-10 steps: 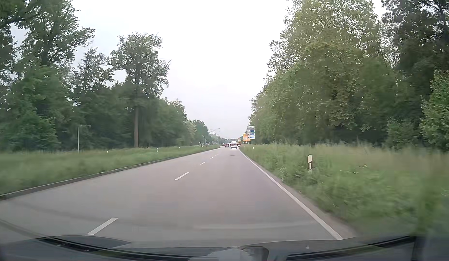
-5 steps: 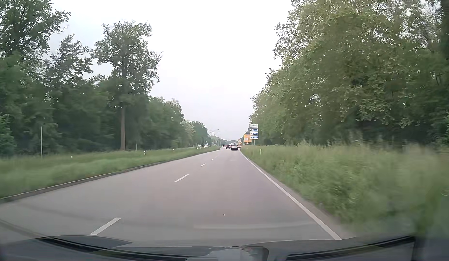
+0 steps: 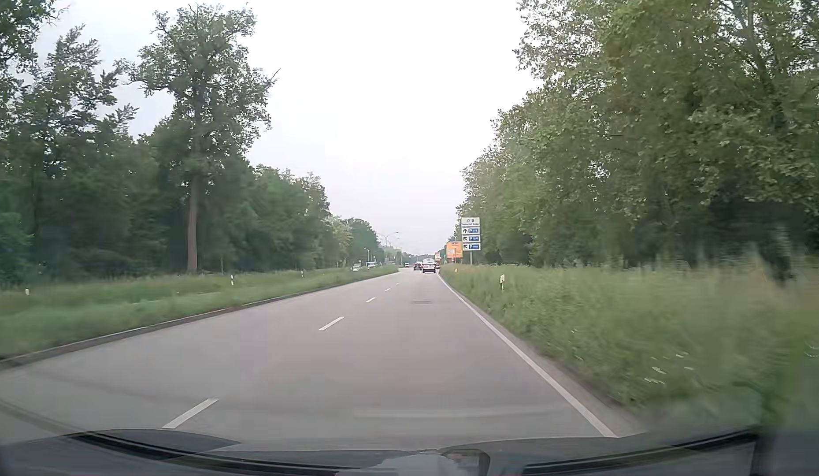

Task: Follow the waypoints while adhering to traffic rules and regulations

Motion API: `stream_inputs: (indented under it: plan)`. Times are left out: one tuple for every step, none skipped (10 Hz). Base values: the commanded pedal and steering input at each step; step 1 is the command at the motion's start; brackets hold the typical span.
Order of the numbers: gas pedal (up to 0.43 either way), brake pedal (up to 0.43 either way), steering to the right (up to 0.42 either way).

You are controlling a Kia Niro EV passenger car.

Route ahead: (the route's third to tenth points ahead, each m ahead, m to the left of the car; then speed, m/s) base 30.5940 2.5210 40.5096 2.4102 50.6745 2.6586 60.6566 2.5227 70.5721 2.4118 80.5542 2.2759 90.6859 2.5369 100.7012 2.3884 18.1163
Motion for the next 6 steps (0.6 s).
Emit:
stream_inputs:
  plan:
    - [0.067,0.0,-0.001]
    - [0.0,0.0,0.0]
    - [0.0,0.0,0.0]
    - [0.0,0.0,0.0]
    - [0.0,0.0,0.0]
    - [0.0,0.0,0.0]
